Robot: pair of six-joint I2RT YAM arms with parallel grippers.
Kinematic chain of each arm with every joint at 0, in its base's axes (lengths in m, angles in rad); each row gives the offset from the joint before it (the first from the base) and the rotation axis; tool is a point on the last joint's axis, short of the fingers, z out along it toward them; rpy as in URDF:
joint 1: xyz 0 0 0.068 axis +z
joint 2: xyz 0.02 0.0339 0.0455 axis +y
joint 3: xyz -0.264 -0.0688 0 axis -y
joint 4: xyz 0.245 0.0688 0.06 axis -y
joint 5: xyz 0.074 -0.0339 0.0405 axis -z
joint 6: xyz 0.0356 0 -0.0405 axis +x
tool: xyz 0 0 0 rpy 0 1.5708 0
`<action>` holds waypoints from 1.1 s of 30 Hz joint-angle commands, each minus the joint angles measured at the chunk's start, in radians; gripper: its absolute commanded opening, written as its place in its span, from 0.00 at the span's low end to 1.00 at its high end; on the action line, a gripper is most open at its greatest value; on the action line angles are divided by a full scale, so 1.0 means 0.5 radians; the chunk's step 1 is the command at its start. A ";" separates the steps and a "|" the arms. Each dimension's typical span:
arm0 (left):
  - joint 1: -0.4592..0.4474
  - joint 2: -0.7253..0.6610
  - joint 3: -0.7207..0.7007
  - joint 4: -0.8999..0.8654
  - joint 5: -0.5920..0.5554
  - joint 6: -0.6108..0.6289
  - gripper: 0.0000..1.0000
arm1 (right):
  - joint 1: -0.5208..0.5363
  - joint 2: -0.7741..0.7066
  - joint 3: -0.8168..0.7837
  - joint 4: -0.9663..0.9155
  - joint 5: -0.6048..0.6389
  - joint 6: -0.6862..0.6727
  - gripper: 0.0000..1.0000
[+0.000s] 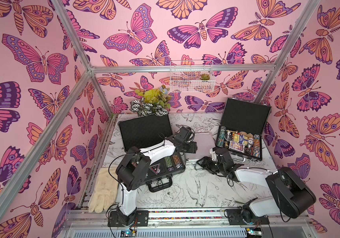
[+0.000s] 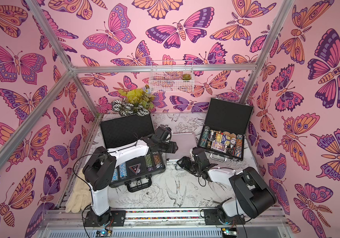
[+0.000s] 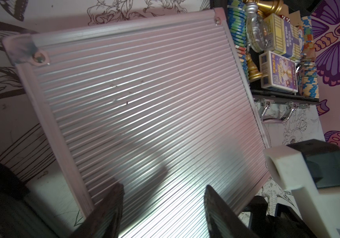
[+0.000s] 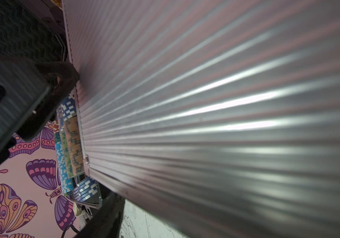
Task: Close the poker set cases
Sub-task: Fasten the fastener on the poker set case.
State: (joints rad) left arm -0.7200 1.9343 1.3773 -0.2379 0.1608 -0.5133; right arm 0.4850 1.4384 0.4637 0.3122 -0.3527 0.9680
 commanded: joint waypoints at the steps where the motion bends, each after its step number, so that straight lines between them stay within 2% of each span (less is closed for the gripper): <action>1: 0.032 0.068 -0.104 -0.356 -0.052 -0.007 0.64 | -0.001 0.019 -0.038 0.199 0.017 0.091 0.65; 19: 0.032 0.086 -0.119 -0.349 -0.061 -0.018 0.64 | -0.001 -0.051 -0.134 0.498 -0.031 0.123 0.64; 33: 0.032 0.086 -0.141 -0.336 -0.070 -0.017 0.64 | -0.001 -0.195 -0.157 0.450 0.030 0.075 0.63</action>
State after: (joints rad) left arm -0.7200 1.9324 1.3701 -0.2306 0.1600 -0.5133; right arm 0.4854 1.3632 0.3775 0.4870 -0.3782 1.0252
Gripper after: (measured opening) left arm 0.638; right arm 0.633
